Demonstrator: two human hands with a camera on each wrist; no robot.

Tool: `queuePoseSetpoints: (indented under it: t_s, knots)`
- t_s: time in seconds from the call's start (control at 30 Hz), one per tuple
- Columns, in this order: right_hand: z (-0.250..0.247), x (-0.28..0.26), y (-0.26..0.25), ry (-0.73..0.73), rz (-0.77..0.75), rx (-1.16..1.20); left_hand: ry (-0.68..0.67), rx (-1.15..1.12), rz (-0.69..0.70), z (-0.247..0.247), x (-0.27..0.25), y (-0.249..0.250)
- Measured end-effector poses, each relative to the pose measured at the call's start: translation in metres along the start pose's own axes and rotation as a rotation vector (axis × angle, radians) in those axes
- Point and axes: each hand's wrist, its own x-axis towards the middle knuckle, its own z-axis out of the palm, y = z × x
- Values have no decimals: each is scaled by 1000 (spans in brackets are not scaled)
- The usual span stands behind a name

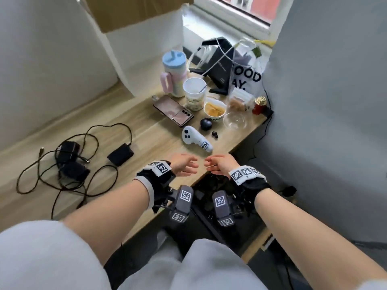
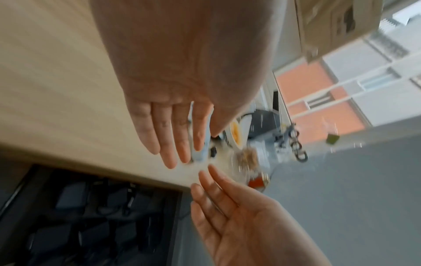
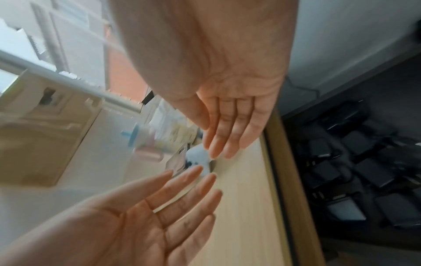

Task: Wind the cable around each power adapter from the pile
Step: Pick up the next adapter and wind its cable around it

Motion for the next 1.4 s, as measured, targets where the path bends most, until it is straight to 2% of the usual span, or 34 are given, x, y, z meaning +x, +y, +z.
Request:
queuePoseSetpoints:
  t_s: [0.1,0.23,0.43,0.57,0.67,0.8,0.97,1.1,1.2,1.4]
  knots:
    - [43,5,-19,-54,-27,-123,105,-68,0,-44,-13,-11]
    - [125,13,-42,-170,-28,-250,268,-202,-30,-120,-39,-38]
    - [234,31,-50,-260,-19,-375,350,-368,-89,-213,-73,-86]
    - [276,42,-49,-241,-7,-415,390,-442,-129,-256,-84,-116]
    - [290,58,-45,-163,-67,-487,387,-457,-165,-273,-85,-130]
    - [287,75,-44,28,-163,-656,398,-492,-201,-280,-78,-139]
    - [280,90,-52,106,-281,-985,384,-543,-187,-280,-64,-139]
    - [285,104,-49,44,-369,-1209,375,-588,-203,-277,-58,-138]
    - [285,114,-43,-1,-337,-1248,359,-619,-200,-276,-54,-139]
    - [280,116,-42,-48,-332,-1303,412,-637,-217,-277,-48,-141]
